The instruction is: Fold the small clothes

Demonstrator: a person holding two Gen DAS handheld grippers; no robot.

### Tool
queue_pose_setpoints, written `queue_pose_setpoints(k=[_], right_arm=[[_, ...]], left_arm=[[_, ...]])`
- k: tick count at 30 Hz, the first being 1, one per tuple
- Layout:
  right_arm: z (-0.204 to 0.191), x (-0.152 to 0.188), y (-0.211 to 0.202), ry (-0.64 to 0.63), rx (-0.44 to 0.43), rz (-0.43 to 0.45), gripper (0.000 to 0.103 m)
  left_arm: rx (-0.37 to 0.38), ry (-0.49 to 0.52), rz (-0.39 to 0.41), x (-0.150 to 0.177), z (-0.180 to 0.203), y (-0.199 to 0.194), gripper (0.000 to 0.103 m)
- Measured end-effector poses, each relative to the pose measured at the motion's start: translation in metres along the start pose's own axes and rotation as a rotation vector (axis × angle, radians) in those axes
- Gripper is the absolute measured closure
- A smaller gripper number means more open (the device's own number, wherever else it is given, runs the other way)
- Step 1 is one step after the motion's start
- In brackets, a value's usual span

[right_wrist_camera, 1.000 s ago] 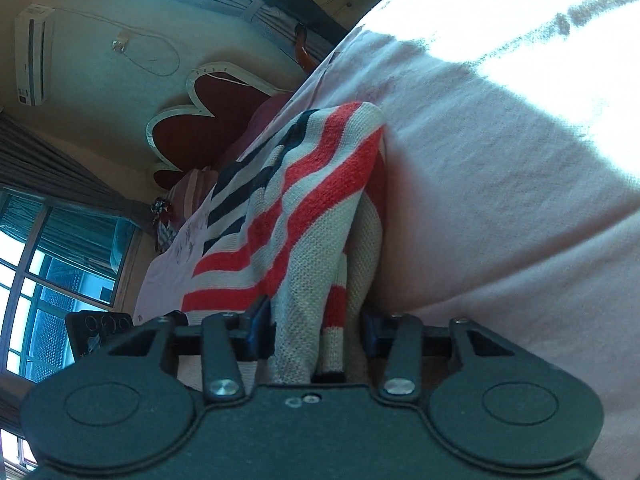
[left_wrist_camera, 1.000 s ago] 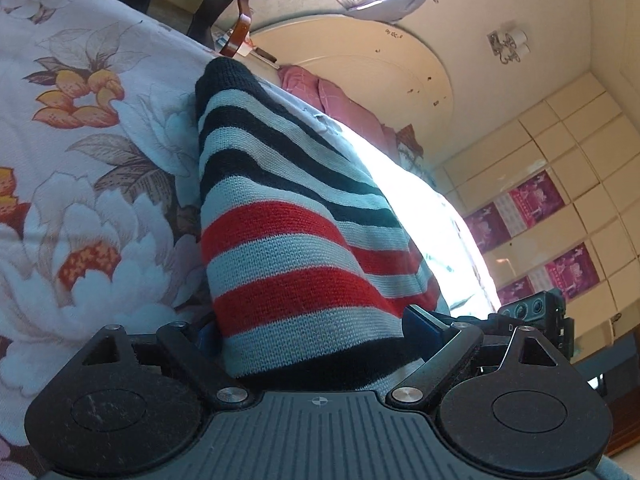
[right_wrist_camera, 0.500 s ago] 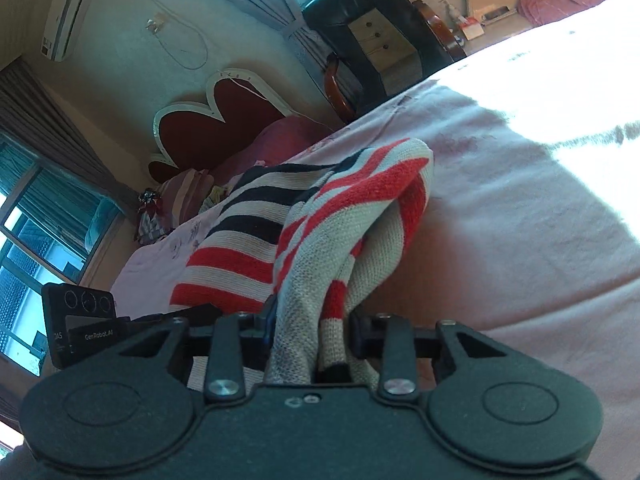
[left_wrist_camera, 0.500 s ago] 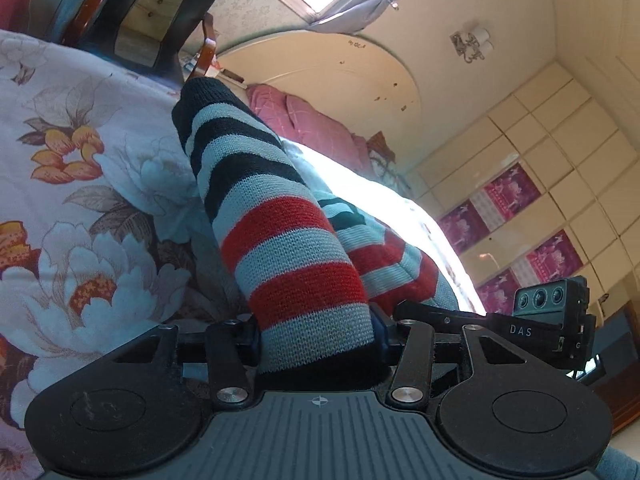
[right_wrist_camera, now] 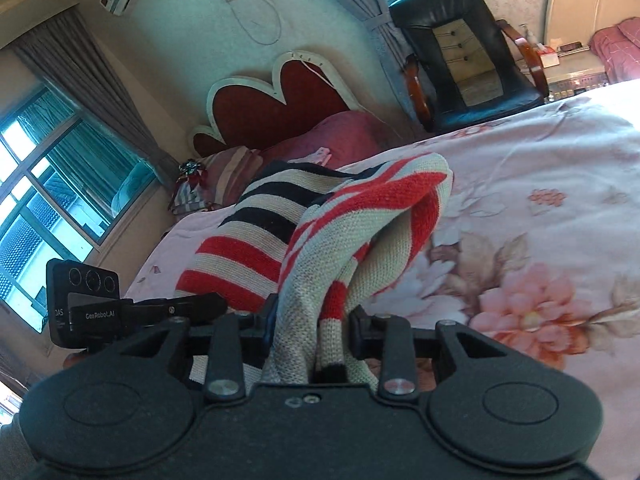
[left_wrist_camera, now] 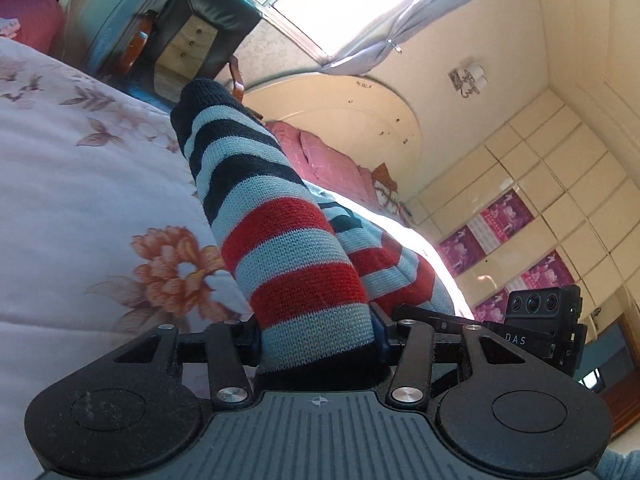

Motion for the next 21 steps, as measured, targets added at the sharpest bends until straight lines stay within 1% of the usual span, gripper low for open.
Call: queue_pose_setpoints(k=[2,6,9,12,14,15,17,19,20,21], right_arm=[[-0.016,0.008,0.022,-0.004,-0.023,-0.005,0.07],[-0.038,0.022,0.058,-0.002,-0.069,-0.035,0.07],[-0.043,0.033,0.078,0.012,-0.104,-0.059,0.07],[-0.04,0.045,0.097,0.041,-0.108,-0.09,0.07],[-0.032,0.056,0.106,0.068,-0.087,-0.121,0.07],[-0.028,0.064,0.109,0.08,-0.069,-0.129,0.07],[-0.013,0.071,0.108,0.126,-0.054,-0.13,0.069],[-0.003,0.077,0.104,0.174,-0.07,-0.126,0.066],[-0.005,0.079,0.103,0.182,-0.075,-0.129,0.061],[-0.006,0.077,0.1,0.185,-0.071,-0.134,0.047]], left_arm=[[0.006,-0.042,0.01,0.003,-0.027,-0.02,0.054],[0.006,-0.063,0.044,0.017,-0.064,-0.053,0.054],[-0.01,-0.084,0.055,0.03,-0.085,-0.062,0.054],[-0.07,-0.079,0.015,0.041,-0.099,-0.05,0.054],[-0.122,-0.091,-0.019,0.051,-0.112,-0.038,0.054],[-0.138,-0.101,-0.024,0.055,-0.119,-0.035,0.053],[-0.105,-0.152,0.003,0.06,-0.127,-0.035,0.051],[-0.127,-0.125,0.016,0.061,-0.123,-0.035,0.047],[-0.142,-0.116,0.022,0.06,-0.122,-0.037,0.04],[-0.165,-0.102,0.037,0.058,-0.12,-0.04,0.03]])
Point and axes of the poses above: each gripper's, at about its wrist camera, not at the fingertips, and y roughly the way its jaws point, z to its right, x to its underside, the point moved 3 cm from there along y, roughly the way its jaws point, and after that the axes turned 9 degrees about -x, right-handed, at the moved point
